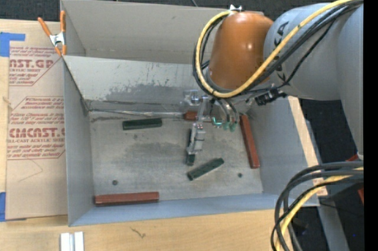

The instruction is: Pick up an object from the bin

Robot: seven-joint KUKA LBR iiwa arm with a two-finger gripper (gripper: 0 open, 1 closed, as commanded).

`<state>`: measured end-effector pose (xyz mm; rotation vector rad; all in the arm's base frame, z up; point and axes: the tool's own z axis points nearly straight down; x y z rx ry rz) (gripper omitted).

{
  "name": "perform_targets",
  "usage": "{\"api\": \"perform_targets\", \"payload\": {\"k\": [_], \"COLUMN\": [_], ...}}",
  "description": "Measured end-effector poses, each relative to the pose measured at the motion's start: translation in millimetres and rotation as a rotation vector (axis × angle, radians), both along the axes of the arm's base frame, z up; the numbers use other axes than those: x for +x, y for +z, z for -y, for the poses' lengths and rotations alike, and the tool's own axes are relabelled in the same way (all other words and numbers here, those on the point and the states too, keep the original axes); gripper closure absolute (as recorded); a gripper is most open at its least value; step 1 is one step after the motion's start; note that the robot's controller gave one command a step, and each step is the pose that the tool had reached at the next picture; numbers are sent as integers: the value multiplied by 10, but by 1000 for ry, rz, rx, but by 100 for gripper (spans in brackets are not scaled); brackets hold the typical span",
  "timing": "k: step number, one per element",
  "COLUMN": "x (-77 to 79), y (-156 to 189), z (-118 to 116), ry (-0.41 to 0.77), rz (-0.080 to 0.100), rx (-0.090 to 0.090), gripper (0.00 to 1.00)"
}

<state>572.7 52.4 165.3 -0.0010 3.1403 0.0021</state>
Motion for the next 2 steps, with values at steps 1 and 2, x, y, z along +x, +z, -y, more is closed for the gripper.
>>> {"api": "perform_targets", "payload": {"k": [1,2], "x": [-183,-417], "y": [-325,-608], "z": [468,638], "ry": [36,-96], "rz": [4,0], "rx": [0,-3], "gripper": [0,0]}}
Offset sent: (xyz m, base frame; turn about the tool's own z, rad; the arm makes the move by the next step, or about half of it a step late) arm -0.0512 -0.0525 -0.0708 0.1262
